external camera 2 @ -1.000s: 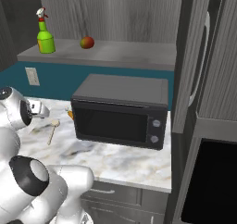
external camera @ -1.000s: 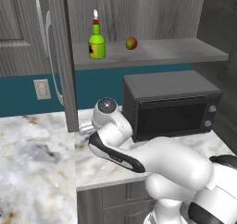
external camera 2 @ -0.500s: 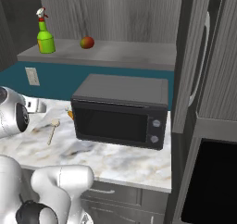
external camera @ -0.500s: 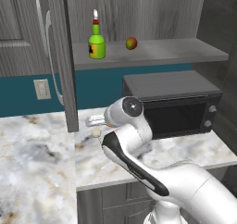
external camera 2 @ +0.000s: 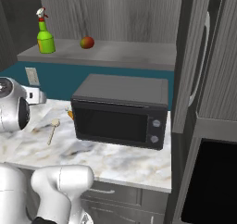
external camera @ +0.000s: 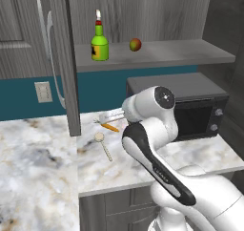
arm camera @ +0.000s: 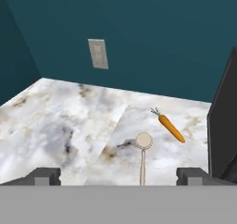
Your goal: Pick the spray and dish brush from the cabinet and place them on the counter.
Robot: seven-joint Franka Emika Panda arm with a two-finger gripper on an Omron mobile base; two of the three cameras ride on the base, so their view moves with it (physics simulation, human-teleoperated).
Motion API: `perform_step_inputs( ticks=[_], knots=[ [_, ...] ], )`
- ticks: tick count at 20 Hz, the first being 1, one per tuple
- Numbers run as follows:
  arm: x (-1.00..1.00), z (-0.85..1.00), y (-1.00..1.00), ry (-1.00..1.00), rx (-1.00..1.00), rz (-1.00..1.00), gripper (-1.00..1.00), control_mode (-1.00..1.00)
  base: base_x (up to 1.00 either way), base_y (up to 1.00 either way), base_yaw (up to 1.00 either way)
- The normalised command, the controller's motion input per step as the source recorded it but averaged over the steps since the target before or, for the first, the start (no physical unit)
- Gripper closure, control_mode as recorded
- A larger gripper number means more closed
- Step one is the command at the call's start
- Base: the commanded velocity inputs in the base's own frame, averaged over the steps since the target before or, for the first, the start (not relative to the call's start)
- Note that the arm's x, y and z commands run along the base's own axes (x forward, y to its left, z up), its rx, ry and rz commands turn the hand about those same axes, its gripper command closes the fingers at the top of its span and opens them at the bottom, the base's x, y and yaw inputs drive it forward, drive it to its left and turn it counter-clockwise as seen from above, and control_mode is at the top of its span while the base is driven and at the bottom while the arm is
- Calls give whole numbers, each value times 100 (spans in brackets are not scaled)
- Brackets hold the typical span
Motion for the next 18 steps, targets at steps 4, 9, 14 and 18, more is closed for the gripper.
perform_step_inputs(
  ticks=[4, 9, 14, 18],
  knots=[
    [-25, 62, -36, 0, -1, 11, -100, -100, 0, 0, 0],
    [-12, 67, -35, 0, -1, -4, -100, -100, 0, 0, 0],
    [-13, 49, -32, -1, -4, -22, -100, -100, 0, 0, 0],
    [-12, 39, -23, -6, -3, -23, -100, -100, 0, 0, 0]
  ],
)
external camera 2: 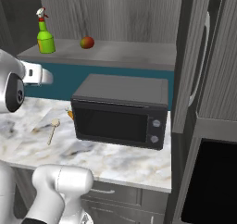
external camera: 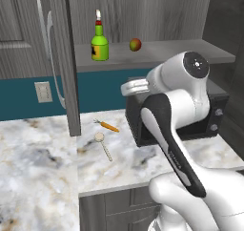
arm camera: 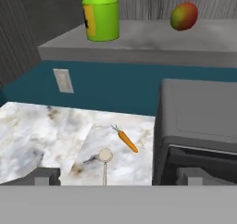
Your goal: Pick the spray and dish brush from the cabinet and place them on the counter.
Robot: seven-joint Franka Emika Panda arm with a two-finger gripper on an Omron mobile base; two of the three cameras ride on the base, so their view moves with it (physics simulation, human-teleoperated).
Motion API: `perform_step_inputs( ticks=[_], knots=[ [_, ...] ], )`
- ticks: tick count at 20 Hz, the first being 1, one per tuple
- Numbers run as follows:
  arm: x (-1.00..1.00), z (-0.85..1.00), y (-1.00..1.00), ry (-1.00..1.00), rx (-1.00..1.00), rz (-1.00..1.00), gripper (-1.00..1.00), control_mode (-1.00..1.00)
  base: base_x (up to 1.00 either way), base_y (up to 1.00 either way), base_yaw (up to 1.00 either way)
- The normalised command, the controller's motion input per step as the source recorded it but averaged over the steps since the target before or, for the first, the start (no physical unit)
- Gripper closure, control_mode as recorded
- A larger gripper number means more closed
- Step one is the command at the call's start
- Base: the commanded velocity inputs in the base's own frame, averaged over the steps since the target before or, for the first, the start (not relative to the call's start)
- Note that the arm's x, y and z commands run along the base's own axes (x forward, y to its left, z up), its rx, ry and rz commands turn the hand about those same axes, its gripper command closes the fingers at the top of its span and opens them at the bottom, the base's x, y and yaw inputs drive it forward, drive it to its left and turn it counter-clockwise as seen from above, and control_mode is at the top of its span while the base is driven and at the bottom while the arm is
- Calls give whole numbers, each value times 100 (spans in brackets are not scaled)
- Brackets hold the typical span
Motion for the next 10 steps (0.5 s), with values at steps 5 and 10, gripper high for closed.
perform_step_inputs(
  ticks=[5, 10],
  knots=[
    [-9, 54, -4, -11, -2, -7, -100, -100, 0, 0, 0],
    [6, 55, -4, -6, -3, 8, -100, -100, 0, 0, 0]
  ],
)
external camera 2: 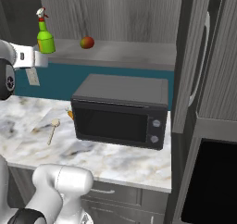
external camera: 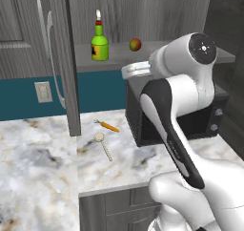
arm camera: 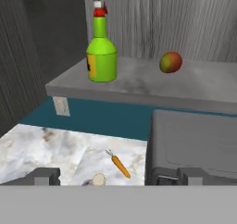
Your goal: Pick the spray and dish brush from the cabinet and place them on the counter.
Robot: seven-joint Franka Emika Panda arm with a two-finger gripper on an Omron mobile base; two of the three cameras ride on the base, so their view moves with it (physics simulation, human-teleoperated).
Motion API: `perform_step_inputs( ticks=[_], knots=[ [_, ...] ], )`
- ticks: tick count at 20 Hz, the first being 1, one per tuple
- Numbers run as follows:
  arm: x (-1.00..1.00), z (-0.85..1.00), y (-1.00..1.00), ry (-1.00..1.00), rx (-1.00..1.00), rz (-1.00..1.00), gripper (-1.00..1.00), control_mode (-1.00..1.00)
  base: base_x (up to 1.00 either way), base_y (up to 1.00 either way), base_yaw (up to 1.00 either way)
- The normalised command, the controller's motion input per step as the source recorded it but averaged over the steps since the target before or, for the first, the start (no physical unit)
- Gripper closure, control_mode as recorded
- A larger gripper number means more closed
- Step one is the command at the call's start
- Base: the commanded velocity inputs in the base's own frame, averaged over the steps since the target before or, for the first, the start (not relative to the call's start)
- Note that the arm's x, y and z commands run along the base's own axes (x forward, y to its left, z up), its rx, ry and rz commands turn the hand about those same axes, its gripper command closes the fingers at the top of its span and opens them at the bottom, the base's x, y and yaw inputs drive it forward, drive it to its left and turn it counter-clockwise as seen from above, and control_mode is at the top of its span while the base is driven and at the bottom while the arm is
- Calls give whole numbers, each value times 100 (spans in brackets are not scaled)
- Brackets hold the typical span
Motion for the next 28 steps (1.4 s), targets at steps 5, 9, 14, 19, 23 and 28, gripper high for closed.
perform_step_inputs(
  ticks=[5, 9, 14, 19, 23, 28],
  knots=[
    [22, 29, -7, -1, 0, 17, -100, -100, 0, 0, 0],
    [4, 4, -1, -3, 0, 2, -100, -100, 0, 0, 0],
    [29, 0, 0, 0, 0, 0, -100, -100, 0, 0, 0],
    [63, 4, 0, 1, 0, 0, -100, -100, 0, 0, 0],
    [56, 14, 8, 1, 1, 7, -100, -100, 0, 0, 0],
    [32, 24, 25, 0, 0, 10, -100, -100, 0, 0, 0]
  ],
)
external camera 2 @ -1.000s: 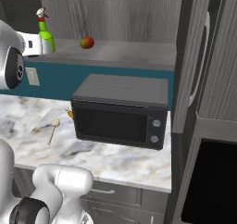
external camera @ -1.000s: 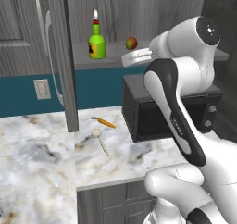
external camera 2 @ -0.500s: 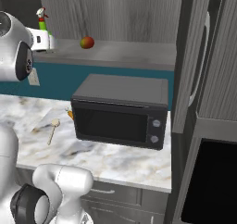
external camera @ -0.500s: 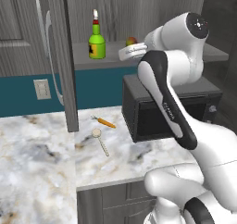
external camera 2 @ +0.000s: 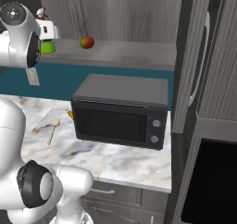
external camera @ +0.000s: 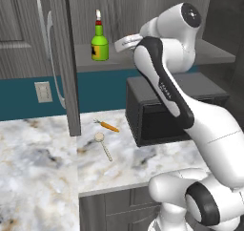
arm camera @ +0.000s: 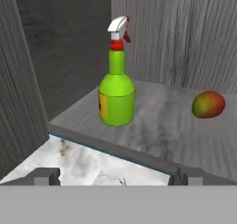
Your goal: Pick the spray and dish brush from the cabinet and place them on the counter.
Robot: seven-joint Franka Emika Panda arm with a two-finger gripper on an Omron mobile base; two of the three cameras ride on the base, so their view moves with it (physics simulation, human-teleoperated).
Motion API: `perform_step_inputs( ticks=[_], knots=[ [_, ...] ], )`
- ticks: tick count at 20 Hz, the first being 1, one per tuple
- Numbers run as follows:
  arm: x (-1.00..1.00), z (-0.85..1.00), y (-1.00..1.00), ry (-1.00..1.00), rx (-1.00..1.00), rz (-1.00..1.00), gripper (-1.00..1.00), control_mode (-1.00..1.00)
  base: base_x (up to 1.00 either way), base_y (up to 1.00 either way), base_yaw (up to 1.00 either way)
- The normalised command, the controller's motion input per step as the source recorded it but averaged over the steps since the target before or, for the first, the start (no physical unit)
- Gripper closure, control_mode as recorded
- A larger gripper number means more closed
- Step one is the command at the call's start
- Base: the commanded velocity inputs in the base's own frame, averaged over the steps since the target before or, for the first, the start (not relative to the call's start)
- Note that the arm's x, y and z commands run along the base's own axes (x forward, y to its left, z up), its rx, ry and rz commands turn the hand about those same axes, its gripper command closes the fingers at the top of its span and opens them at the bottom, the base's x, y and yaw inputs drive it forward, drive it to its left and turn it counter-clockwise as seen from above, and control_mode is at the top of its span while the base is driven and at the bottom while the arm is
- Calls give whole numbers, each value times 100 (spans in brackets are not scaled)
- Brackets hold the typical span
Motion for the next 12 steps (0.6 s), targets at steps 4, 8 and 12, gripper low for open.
perform_step_inputs(
  ticks=[4, 8, 12],
  knots=[
    [39, 6, 25, 0, 0, 9, -100, -100, 0, 0, 0],
    [42, 0, 19, 0, 0, 10, -100, -100, 0, 0, 0],
    [44, 0, 16, 0, 0, 11, -100, -100, 0, 0, 0]
  ],
)
